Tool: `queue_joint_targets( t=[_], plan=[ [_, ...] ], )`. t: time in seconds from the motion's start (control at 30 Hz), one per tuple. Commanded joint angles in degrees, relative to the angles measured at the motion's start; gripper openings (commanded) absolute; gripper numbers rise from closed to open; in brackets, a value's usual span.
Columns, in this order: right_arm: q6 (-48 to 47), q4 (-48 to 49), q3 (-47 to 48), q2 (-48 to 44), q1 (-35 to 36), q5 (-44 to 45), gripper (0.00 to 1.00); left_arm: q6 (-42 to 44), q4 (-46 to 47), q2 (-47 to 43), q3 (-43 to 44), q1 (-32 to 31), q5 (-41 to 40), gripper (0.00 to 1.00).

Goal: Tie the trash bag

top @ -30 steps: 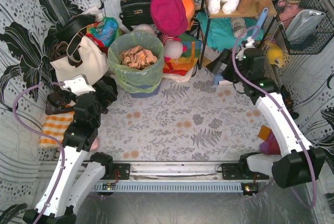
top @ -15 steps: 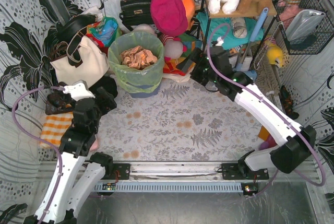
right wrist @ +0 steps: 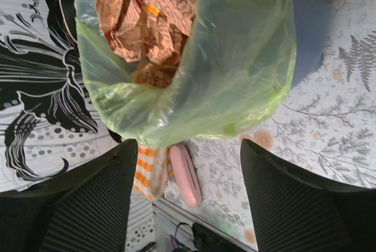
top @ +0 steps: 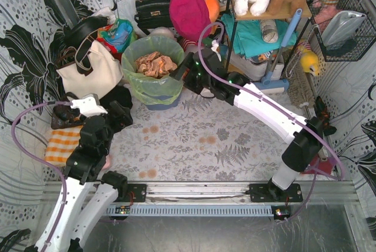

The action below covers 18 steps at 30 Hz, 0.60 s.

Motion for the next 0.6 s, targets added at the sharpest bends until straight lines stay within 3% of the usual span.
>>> queue_joint_targets(
  t=[0.0, 0.2, 0.57],
  plan=[
    [3.6, -3.7, 6.1, 3.9, 0.5, 4.2, 0.71, -0.4, 2.7, -1.2, -0.8, -1.3, -0.6, 0.98],
    [6.7, -11.4, 13.4, 8.8, 0.9, 9.0, 0.57, -0.6, 2.9, -1.7, -1.0, -2.7, -1.0, 0.98],
    [4.5, -16.4, 24.0, 15.6, 0.9, 11.6, 0.50, -0.6, 3.2, -1.6, -1.1, -3.2, -1.0, 0.98]
  ],
)
